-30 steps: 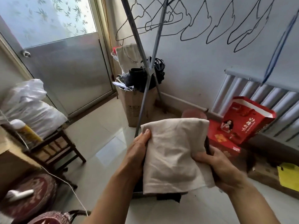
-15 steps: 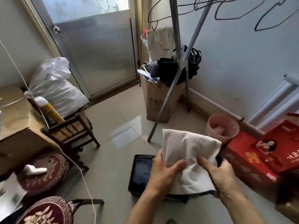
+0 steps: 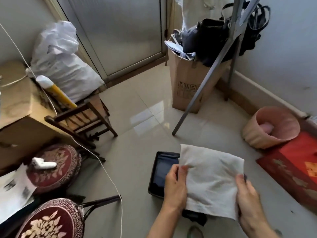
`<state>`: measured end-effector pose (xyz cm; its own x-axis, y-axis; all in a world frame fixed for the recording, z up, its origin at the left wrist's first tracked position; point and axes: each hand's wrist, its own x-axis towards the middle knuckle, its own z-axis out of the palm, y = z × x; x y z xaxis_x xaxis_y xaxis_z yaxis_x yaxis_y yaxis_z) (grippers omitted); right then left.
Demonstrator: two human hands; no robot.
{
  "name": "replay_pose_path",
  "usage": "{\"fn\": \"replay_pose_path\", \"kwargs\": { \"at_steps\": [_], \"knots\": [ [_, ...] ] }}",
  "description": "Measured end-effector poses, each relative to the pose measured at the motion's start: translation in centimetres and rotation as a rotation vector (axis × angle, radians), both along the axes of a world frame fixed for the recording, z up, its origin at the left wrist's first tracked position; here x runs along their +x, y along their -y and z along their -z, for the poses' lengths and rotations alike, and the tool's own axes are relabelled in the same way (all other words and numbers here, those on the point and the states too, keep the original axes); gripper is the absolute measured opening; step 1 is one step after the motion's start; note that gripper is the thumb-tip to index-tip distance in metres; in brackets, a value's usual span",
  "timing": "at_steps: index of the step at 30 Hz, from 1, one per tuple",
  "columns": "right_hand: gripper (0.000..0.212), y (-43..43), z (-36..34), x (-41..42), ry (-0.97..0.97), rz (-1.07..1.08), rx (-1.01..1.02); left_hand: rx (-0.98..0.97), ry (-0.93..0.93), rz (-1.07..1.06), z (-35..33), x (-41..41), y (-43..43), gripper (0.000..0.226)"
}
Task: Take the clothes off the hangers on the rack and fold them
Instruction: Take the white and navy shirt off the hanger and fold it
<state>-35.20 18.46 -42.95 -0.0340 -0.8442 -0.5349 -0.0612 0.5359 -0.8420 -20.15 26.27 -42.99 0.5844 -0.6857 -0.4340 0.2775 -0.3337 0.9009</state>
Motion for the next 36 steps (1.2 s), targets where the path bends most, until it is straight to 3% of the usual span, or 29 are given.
{"fn": "replay_pose_path", "kwargs": {
  "at_steps": [4,8,14,19,22,26,31,36],
  "knots": [
    [0.027,0.8,4.7,2.3,0.064,-0.112,0.102,0.056,0.028,0.076,5.3,3.6,0.9,0.033],
    [0.046,1.5,10.8,3.7,0.038,-0.114,0.118,0.171,-0.002,0.036,11.1,5.0,1.7,0.012],
    [0.061,2.5,19.7,4.4,-0.015,0.005,0.102,0.226,0.075,0.209,18.7,6.7,3.7,0.027],
    [0.034,2.6,27.7,4.0,-0.283,0.052,0.059,0.409,-0.033,0.38,26.5,6.0,5.2,0.018],
    [0.016,2.4,32.9,2.8,-0.421,-0.019,-0.002,0.484,-0.064,0.431,31.2,4.4,5.5,0.031],
    [0.038,2.4,36.8,1.7,-0.417,-0.108,0.046,0.468,-0.018,0.447,35.2,2.9,5.1,0.04],
    [0.041,5.0,39.5,2.9,-0.323,-0.172,0.024,0.404,0.124,0.433,39.9,3.9,6.6,0.066],
    [0.045,7.4,45.0,4.0,-0.442,-0.504,0.15,0.592,0.206,0.614,44.1,5.9,8.6,0.077]
  ]
}}
